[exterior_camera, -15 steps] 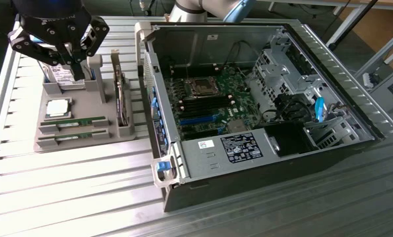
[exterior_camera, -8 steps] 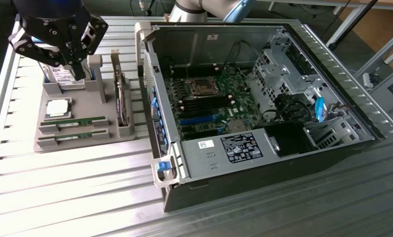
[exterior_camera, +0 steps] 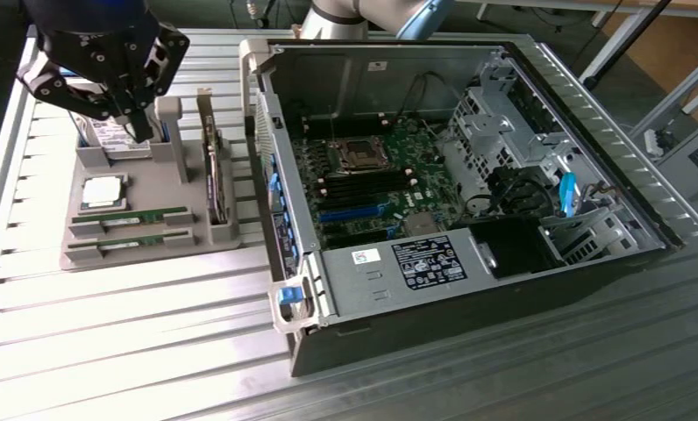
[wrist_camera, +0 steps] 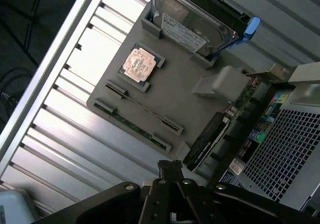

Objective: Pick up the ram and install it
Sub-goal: 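Pick up the ram and move it above insertion slot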

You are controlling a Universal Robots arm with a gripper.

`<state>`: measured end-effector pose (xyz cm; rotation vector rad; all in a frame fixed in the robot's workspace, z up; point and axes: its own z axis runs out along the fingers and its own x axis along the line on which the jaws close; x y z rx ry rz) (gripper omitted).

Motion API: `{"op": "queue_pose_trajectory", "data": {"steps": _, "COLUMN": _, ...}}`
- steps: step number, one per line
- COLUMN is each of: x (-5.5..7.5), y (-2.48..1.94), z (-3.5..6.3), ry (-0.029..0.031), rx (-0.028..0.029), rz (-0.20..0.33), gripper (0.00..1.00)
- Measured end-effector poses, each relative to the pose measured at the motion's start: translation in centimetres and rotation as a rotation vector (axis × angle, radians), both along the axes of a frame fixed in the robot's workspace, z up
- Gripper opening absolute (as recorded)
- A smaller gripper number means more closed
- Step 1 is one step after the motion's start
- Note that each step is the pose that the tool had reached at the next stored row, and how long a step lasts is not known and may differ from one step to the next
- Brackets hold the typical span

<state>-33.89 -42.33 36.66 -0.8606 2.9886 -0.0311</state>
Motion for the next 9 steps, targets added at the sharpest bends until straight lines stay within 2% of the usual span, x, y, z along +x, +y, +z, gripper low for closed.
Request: {"op": "queue_pose_trajectory", "data": {"steps": 9, "x": 0.0, "y": 0.0, "z": 0.0, "ry": 0.0, "rx": 0.0, "rz": 0.137, "gripper": 0.1}}
